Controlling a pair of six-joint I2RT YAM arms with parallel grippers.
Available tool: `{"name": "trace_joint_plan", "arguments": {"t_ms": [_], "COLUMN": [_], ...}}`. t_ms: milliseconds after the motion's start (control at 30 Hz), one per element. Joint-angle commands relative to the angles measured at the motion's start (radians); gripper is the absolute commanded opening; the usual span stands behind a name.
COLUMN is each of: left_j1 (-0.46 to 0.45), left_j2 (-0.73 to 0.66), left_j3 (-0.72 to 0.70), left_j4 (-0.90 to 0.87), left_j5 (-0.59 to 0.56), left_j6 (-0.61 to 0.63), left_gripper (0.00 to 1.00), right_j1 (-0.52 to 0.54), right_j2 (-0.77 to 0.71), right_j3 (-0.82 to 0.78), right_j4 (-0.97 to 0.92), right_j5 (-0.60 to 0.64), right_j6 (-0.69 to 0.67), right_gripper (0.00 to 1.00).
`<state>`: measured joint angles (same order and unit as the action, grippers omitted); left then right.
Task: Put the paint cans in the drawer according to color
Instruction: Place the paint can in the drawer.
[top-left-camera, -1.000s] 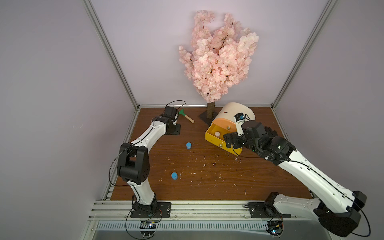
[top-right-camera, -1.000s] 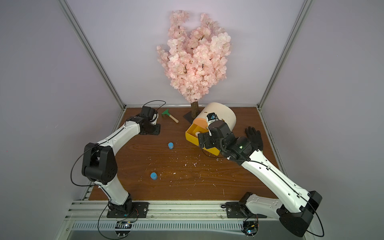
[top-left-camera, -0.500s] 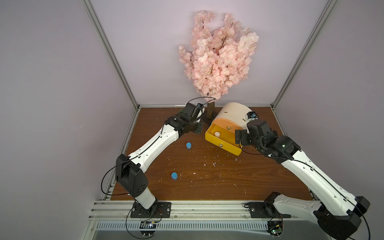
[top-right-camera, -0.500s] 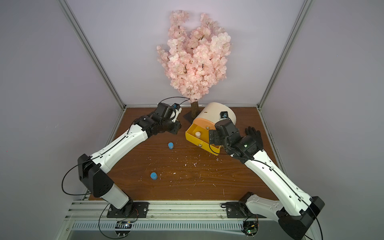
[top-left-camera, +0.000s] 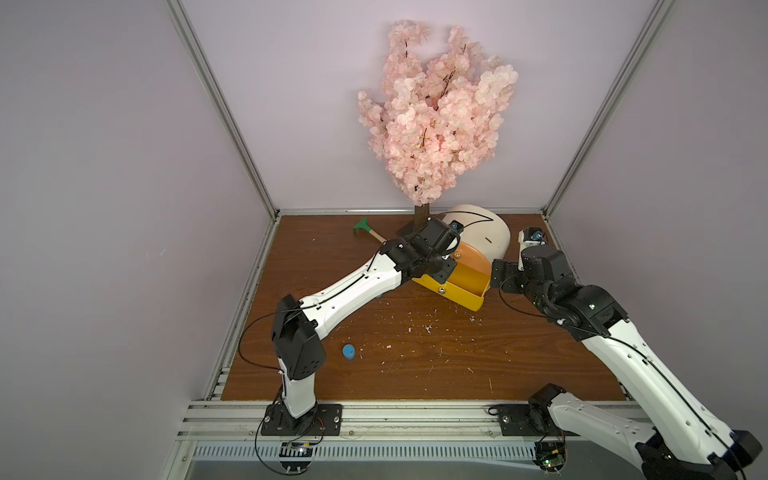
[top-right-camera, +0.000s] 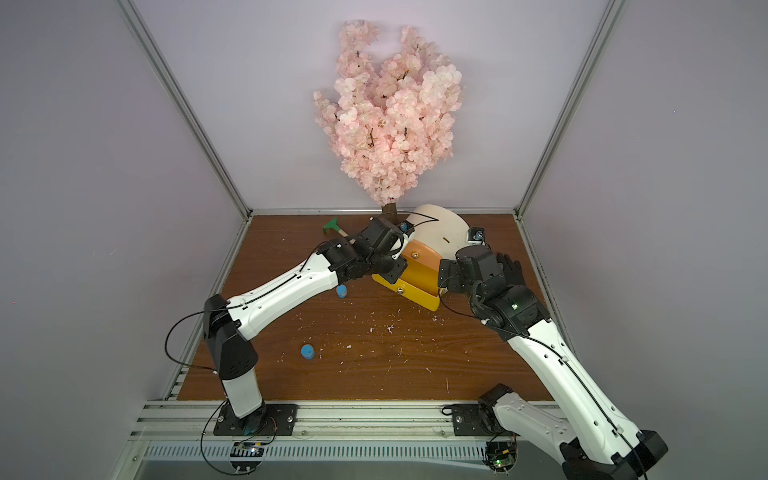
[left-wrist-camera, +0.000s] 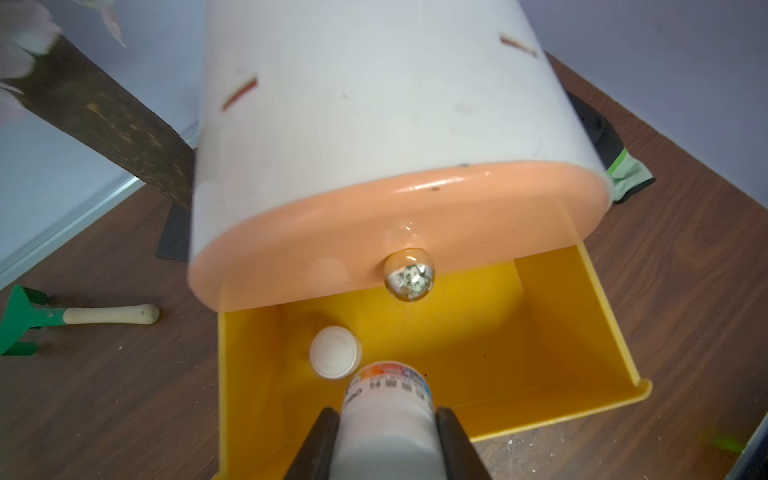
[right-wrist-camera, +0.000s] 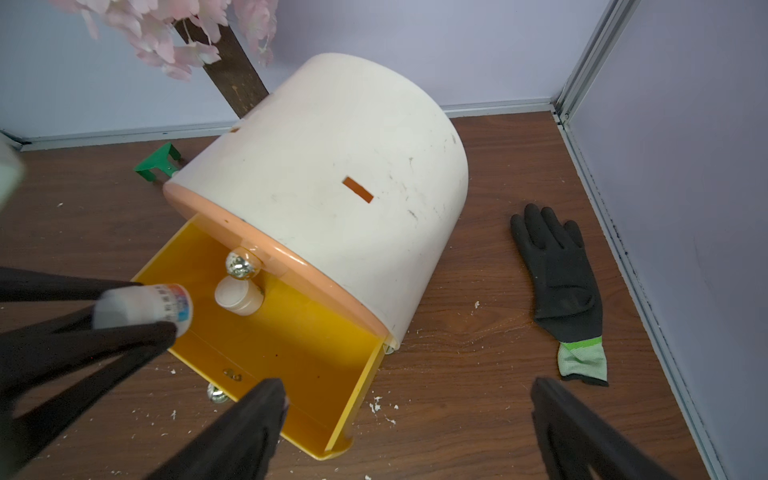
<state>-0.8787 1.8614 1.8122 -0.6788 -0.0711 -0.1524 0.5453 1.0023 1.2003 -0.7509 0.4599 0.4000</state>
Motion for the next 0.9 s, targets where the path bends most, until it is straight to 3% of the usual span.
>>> {"name": "trace_joint_plan", "arguments": {"t_ms": [0, 333, 867], "left_j1": [-0.021, -0.048, -0.066], "left_j2": [0.024, 0.107, 0.191], "left_j3": [0.044, 0.106, 0.125], "left_j4": [-0.018, -0.019, -0.019], "left_j5": [-0.011, -0.014, -0.003], "left_j6": [0.017, 0.033, 0.019], "left_gripper": [0.28, 0.30, 0.37], "right_j1": [-0.002, -0.002, -0.002], "right_j2": [-0.012, -0.033, -0.074], "right_j3": [-0.006, -0.023, -0.081], "right_j4": [0.034, 0.059, 0.049], "right_j5": [-0.041, -0.073, -0.001], "right_j6": [-0.013, -0.027, 0.001], "right_gripper": [0.99, 0.99, 0.99]}}
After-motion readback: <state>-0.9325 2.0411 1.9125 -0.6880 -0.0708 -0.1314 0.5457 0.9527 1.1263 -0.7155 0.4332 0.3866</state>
